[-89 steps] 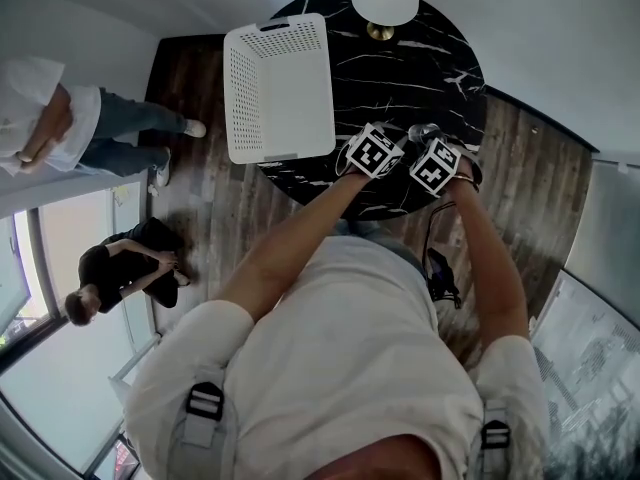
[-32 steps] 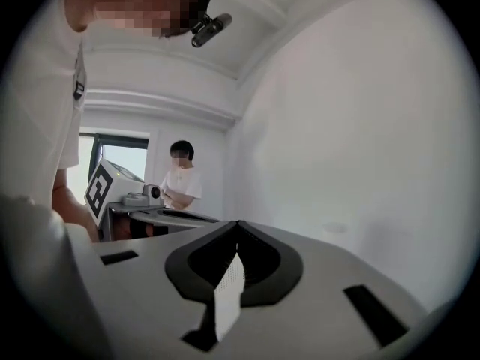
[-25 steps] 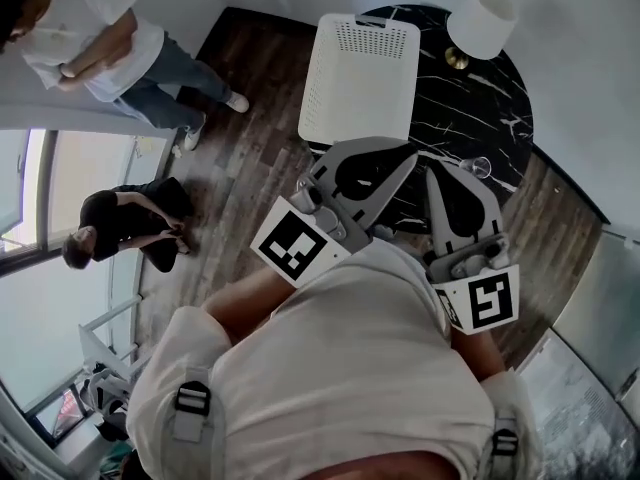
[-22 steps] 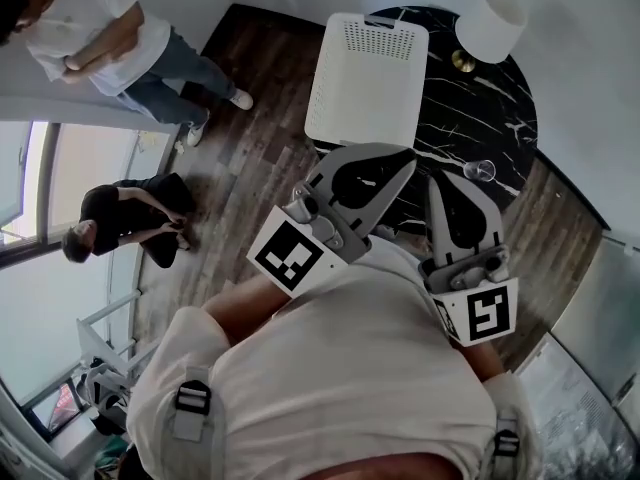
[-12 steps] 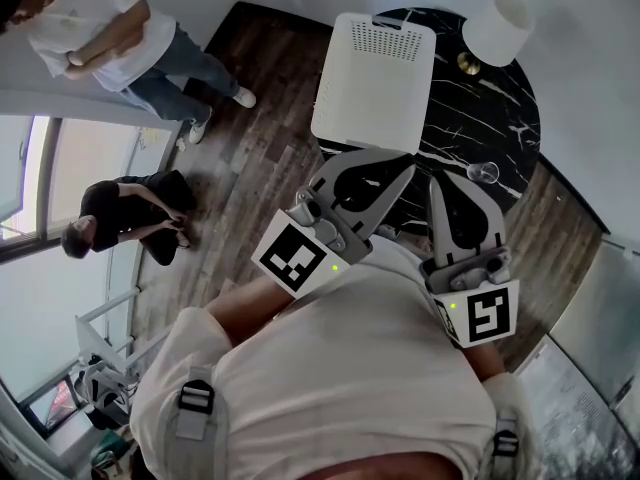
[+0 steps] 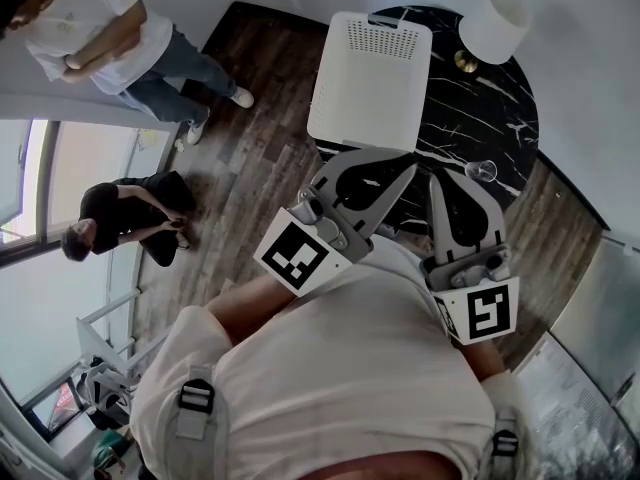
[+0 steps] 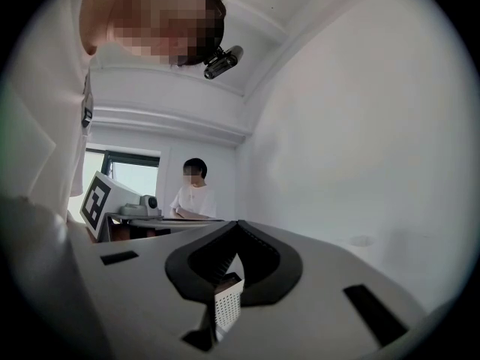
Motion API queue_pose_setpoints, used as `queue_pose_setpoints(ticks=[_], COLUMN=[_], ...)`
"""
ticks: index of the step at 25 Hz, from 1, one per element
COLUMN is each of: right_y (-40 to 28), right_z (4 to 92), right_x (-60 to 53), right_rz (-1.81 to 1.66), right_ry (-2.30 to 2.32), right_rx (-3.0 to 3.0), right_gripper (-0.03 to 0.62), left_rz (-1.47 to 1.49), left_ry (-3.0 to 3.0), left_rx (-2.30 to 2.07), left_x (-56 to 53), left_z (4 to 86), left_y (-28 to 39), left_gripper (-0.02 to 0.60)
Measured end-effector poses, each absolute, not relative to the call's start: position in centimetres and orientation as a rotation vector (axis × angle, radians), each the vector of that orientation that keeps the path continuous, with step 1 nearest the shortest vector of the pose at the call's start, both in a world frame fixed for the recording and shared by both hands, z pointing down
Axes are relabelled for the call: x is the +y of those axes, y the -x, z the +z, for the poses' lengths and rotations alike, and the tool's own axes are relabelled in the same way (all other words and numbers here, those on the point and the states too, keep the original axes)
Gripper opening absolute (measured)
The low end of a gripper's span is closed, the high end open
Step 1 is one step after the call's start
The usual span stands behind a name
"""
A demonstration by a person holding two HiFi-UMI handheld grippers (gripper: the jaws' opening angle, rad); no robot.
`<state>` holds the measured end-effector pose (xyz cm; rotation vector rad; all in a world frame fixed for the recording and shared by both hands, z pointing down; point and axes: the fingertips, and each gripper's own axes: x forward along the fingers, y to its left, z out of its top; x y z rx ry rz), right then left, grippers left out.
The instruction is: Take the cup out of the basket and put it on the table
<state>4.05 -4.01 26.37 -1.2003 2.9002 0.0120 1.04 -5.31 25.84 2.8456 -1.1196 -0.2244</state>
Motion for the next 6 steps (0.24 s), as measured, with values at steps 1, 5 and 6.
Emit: queue_pose_setpoints(ticks=[1, 5, 6], right_y=[-4.06, -4.29, -4.37], right_z=[26.33, 26.29, 26.29], right_x=[-4.07, -4.20, -4.25], right_rz=[0.011, 0.012, 0.011], right_ry=[1.200, 1.199, 1.199], right_rx=[2.901, 2.905, 2.905], right_gripper=[0.008, 0.008, 0.008], left_rz=[-0.223, -0.227, -0.229], left_ry=[-2.846, -2.837, -2.835], left_rx=[-1.117, -1.109, -1.107], left_x=[-5.37, -5.60, -5.67], left_z=[25.81, 25.86, 25.88], left_y=[-1.13, -1.48, -1.55], left_gripper=[0.005, 0.005, 0.005])
